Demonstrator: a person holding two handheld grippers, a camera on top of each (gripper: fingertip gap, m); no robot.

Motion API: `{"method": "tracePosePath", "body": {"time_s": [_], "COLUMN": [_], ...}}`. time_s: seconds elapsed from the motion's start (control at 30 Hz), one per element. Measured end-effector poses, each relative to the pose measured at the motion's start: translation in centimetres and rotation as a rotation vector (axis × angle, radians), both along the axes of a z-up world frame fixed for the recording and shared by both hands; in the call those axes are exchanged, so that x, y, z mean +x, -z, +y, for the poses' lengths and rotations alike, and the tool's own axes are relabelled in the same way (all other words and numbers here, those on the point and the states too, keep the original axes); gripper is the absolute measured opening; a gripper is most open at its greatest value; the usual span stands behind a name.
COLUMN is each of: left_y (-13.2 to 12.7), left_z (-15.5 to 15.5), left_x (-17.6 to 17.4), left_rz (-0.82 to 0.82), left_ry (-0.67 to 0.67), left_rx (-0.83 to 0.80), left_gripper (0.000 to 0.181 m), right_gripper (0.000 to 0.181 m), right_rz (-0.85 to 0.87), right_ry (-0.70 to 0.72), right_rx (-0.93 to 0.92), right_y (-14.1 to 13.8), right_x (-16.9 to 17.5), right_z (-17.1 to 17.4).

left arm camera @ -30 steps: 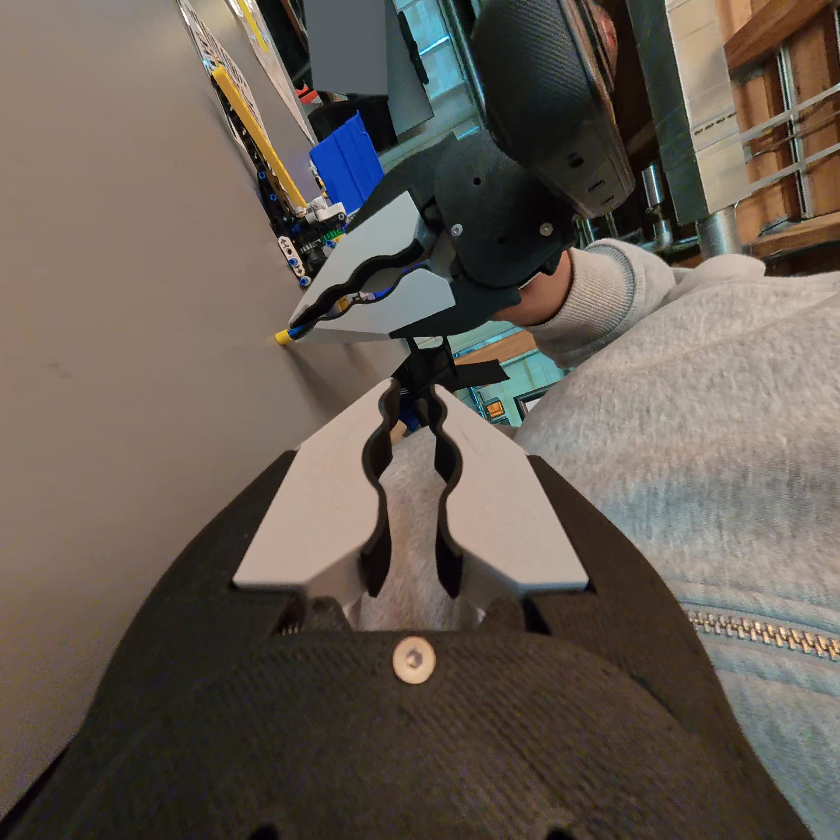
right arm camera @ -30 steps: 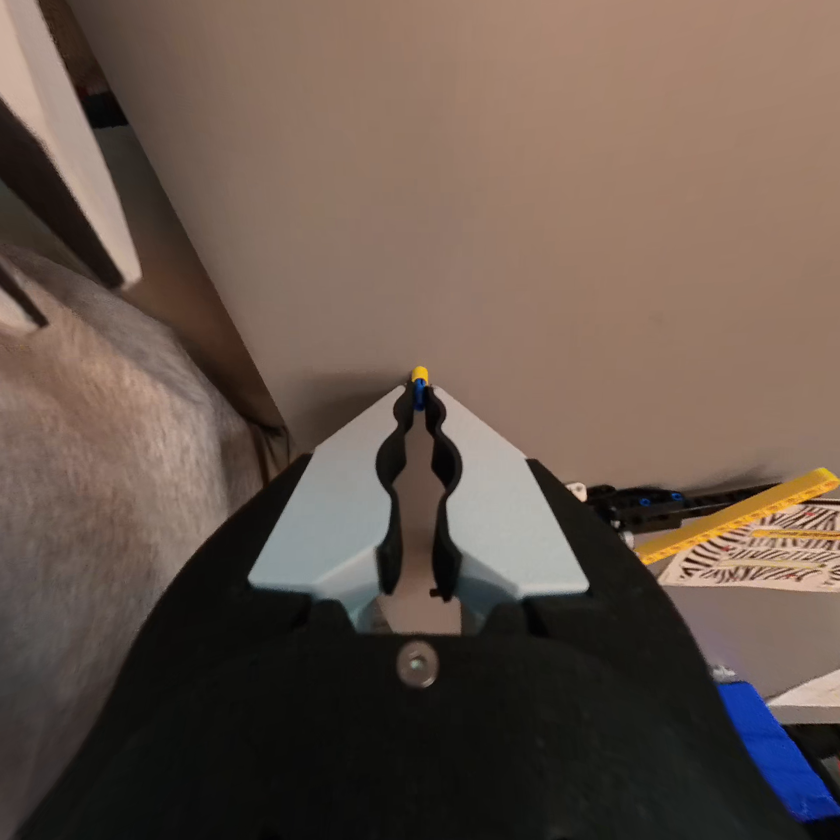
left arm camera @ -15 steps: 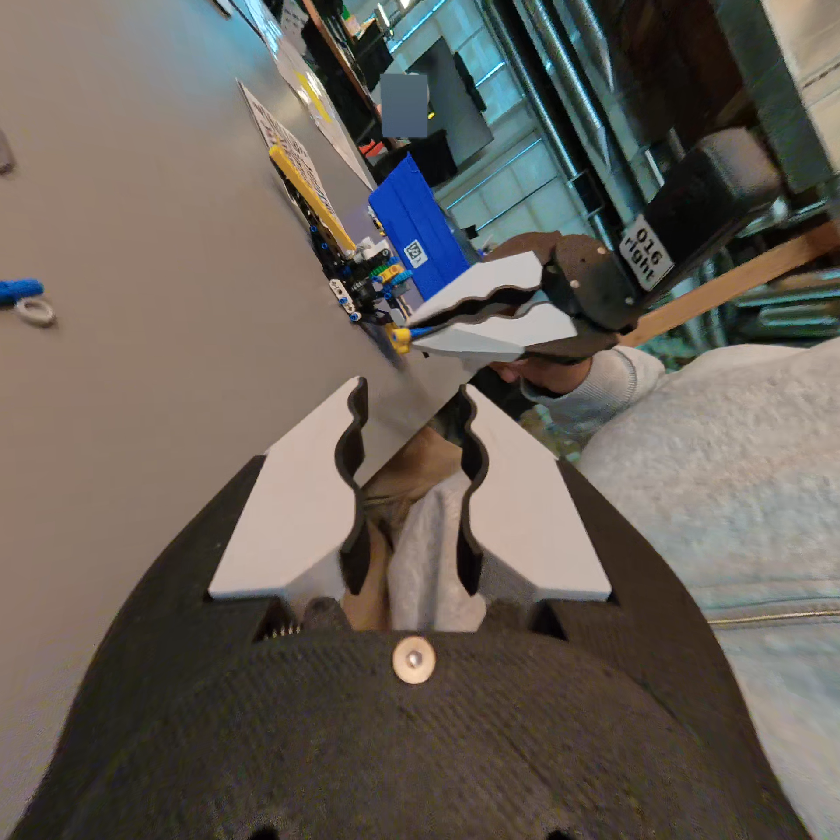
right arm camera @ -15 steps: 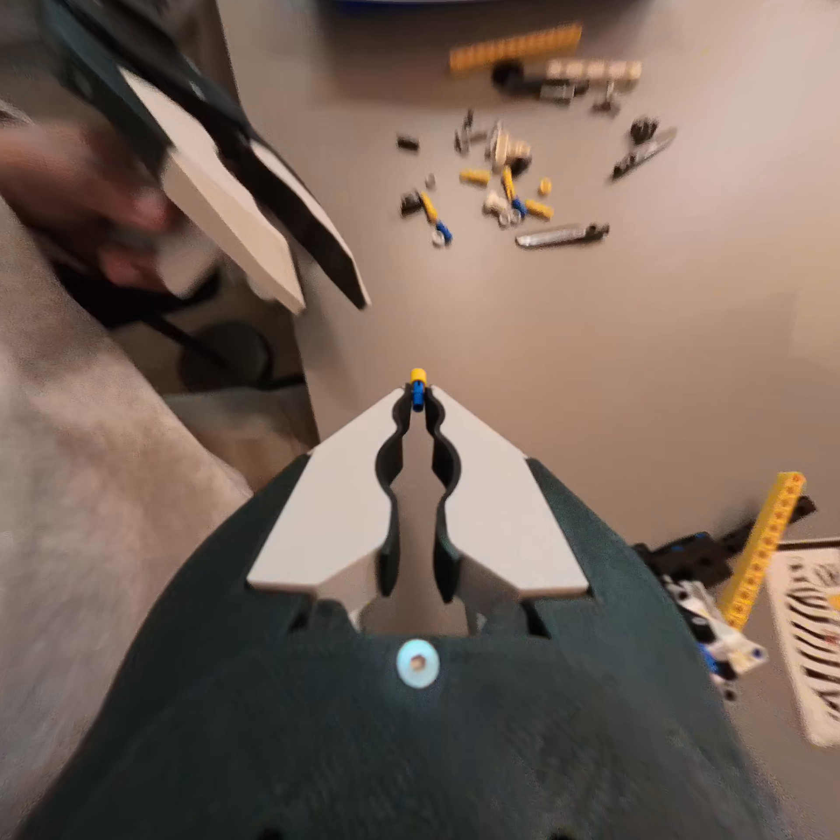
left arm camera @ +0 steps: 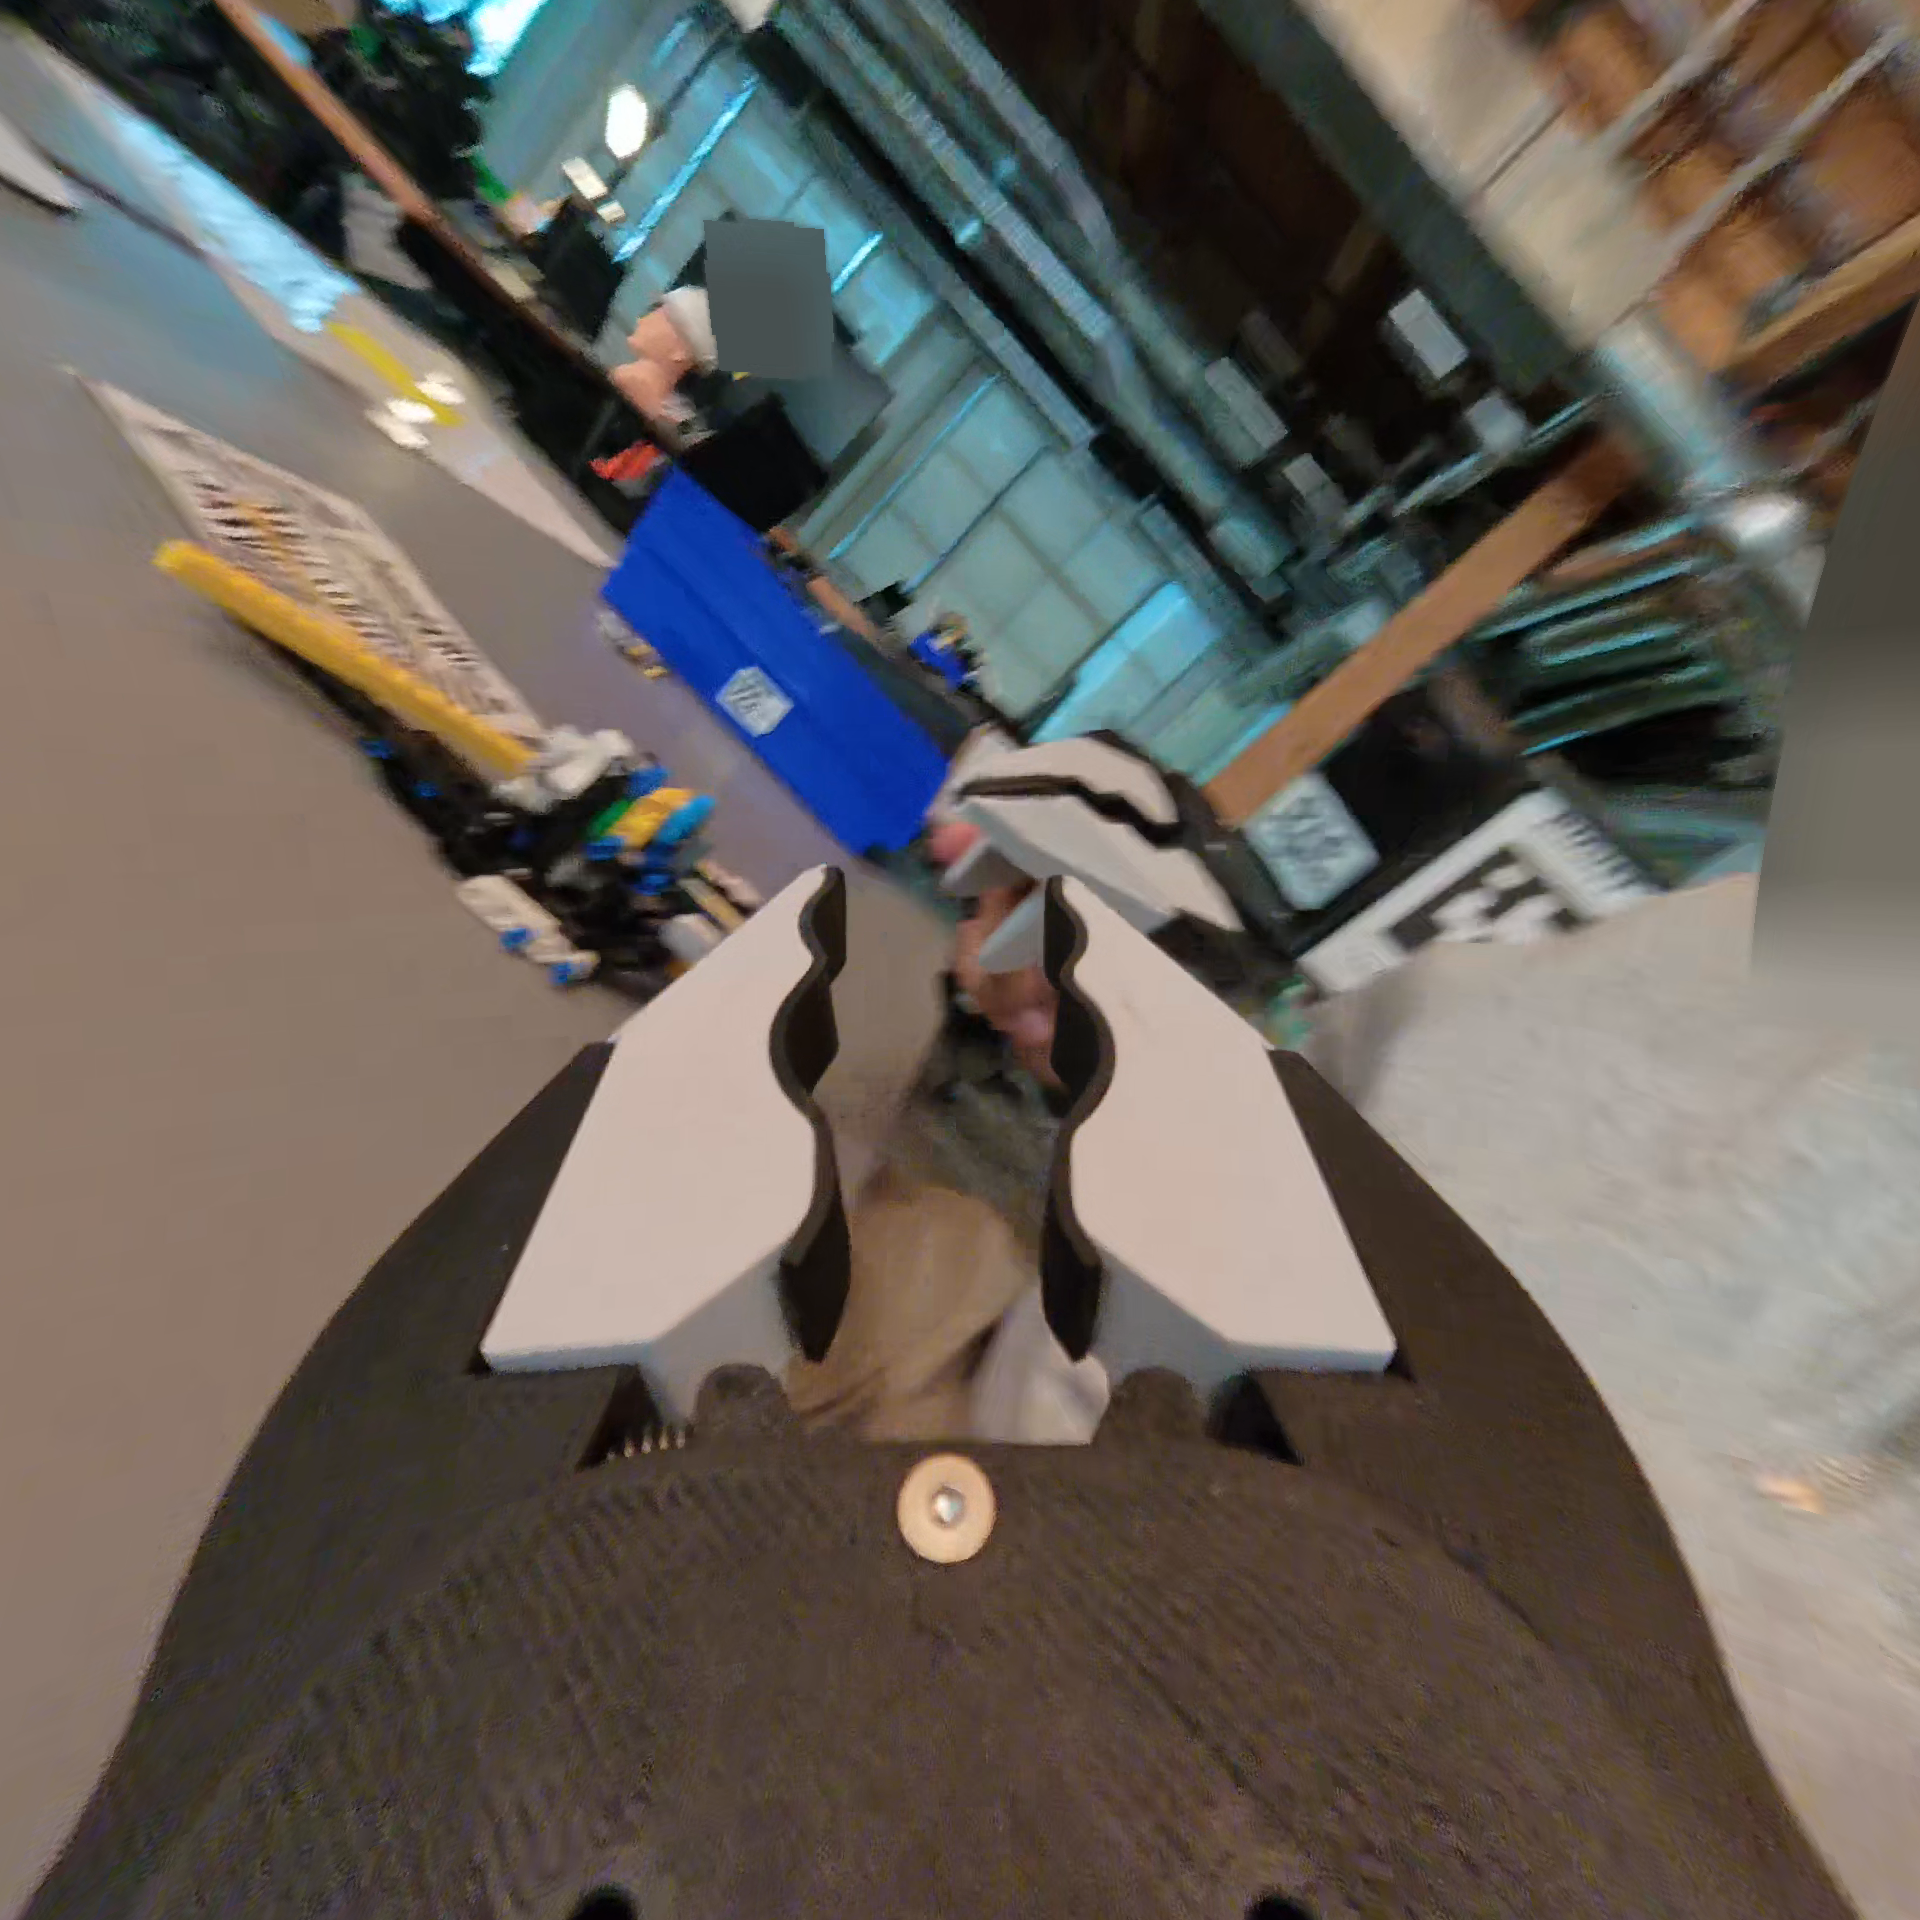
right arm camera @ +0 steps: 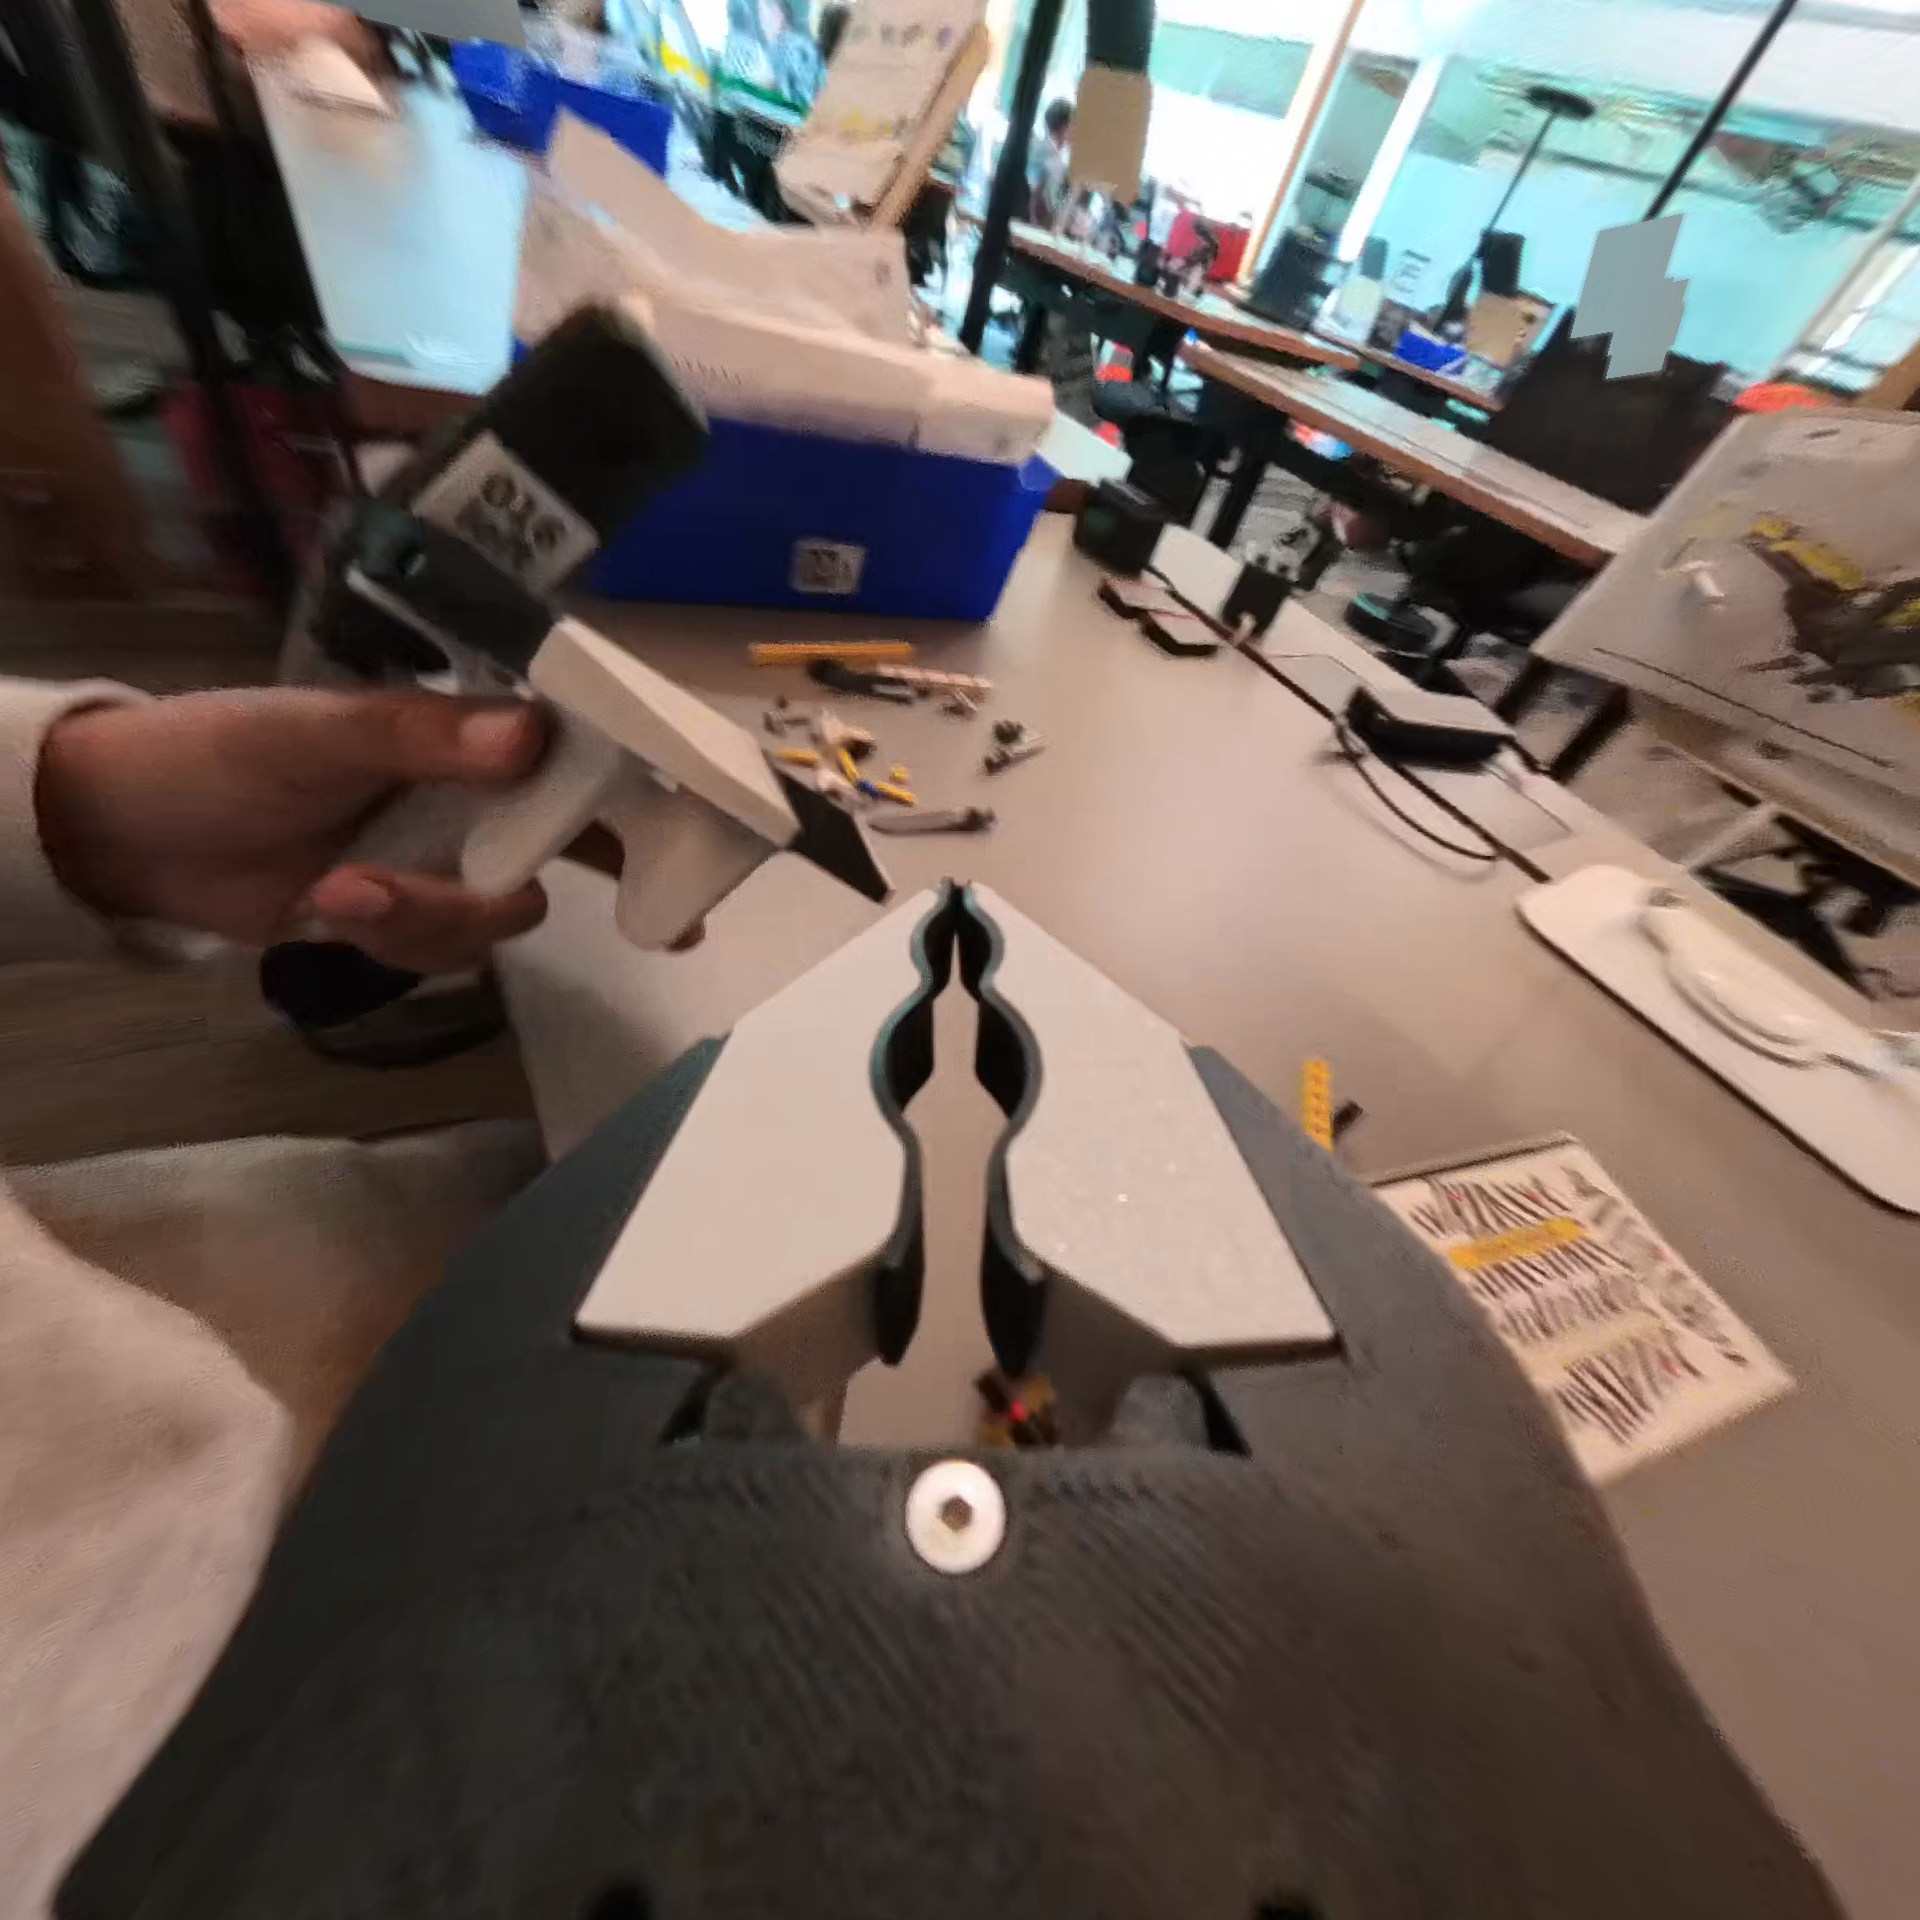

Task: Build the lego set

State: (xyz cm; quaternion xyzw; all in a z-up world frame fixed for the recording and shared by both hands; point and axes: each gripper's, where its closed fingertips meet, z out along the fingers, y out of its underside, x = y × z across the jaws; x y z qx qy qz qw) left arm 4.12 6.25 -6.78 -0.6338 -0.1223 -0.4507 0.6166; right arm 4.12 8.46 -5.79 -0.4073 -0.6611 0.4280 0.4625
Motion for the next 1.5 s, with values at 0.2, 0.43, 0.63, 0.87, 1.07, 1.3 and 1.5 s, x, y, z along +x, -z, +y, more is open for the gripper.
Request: {"method": "tracePosePath", "body": {"time_s": [0.2, 0.43, 0.63, 0.87, 1.07, 1.3, 1.5], "left_y": [4.1, 3.9, 4.2, 4.3, 4.0, 3.3, 2.8], "left_z": [2.4, 0.7, 0.3, 0.3, -0.2, -1.5, -3.6], "left_x": [-3.4, -2.6, -3.8, -4.2, -3.0, -0.5, 2.5], "left_rz": [0.287, 0.255, 0.244, 0.286, 0.264, 0.275, 0.227], "left_ry": [-0.180, -0.199, -0.239, -0.237, -0.204, -0.171, -0.153], "left_rx": [-0.208, -0.170, -0.174, -0.175, -0.164, -0.138, -0.122], "left_gripper": [0.026, 0.025, 0.025, 0.022, 0.022, 0.022, 0.023], "right_gripper": [0.000, 0.003, 0.007, 0.011, 0.029, 0.033, 0.041], "right_rz": [0.008, 0.091, 0.065, -0.038, -0.375, -0.615, -0.815], "right_ry": [0.180, 0.161, 0.056, -0.167, -0.305, -0.288, -0.382], "right_rx": [0.124, -0.039, -0.152, -0.072, -0.080, 0.100, 0.186], "right_y": [-0.5, 0.7, 1.7, 4.5, 11.8, 17.0, 20.3], "right_x": [4.2, 12.0, 11.6, 11.4, 12.1, 11.9, 13.1], "right_z": [4.1, 5.7, 4.8, -0.3, -5.1, -5.3, -6.6]}}
